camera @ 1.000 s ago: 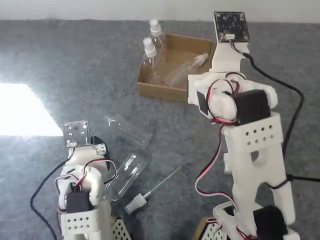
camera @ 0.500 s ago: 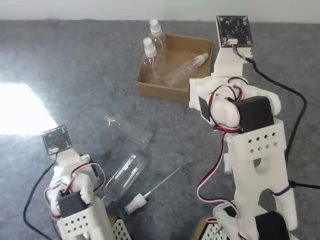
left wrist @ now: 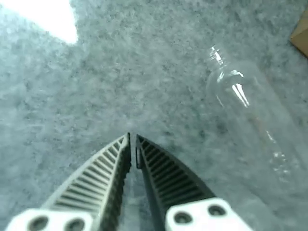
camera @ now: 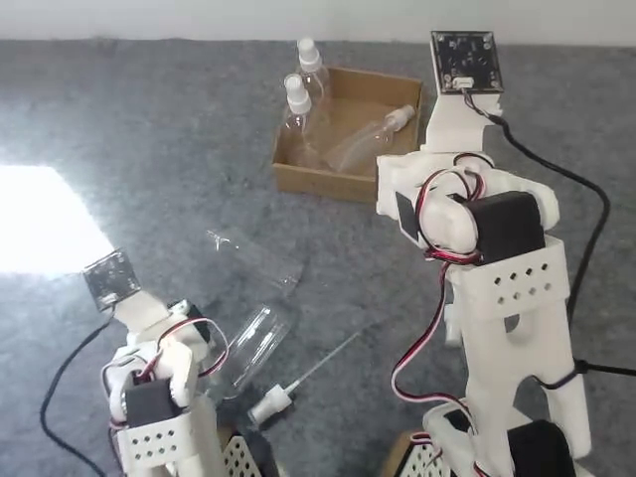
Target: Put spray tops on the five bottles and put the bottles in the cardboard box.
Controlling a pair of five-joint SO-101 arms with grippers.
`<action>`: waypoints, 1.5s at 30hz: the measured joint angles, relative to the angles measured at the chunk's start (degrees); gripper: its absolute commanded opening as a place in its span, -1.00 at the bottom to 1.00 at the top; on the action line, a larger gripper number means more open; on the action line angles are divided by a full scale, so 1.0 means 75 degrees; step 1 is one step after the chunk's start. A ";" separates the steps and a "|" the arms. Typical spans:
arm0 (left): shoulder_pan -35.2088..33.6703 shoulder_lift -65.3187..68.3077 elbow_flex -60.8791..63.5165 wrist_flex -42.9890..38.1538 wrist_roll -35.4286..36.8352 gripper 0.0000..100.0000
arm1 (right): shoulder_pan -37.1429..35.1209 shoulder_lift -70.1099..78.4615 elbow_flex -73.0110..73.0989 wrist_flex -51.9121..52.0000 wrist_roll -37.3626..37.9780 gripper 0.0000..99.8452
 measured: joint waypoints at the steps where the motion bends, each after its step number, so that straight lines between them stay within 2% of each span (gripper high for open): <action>1: -0.0012 0.0000 0.0000 0.0117 0.0152 -0.98 | 0.0000 0.0000 0.0000 -0.0094 0.0000 -0.99; 13: 0.0035 0.0000 0.0000 0.0129 0.0270 -0.98 | 0.0012 0.0000 0.0879 -0.0903 0.0000 -0.99; 18: 0.0047 0.0000 0.0000 0.0129 0.0270 -0.98 | -0.0363 0.0000 0.1500 -0.1747 0.0012 -0.99; 24: 0.0164 0.0000 0.0000 0.0129 0.0270 -0.98 | -0.0703 0.0000 0.2239 -0.2884 0.0516 -0.98; 30: 0.0152 0.0000 0.0000 0.0129 0.0270 -0.98 | -0.0832 0.0363 0.2426 -0.3856 0.0656 -0.76; 45: 0.0152 0.0000 0.0000 0.0129 0.0270 -0.98 | -0.0727 0.3681 -0.0270 -0.3915 0.0656 -0.75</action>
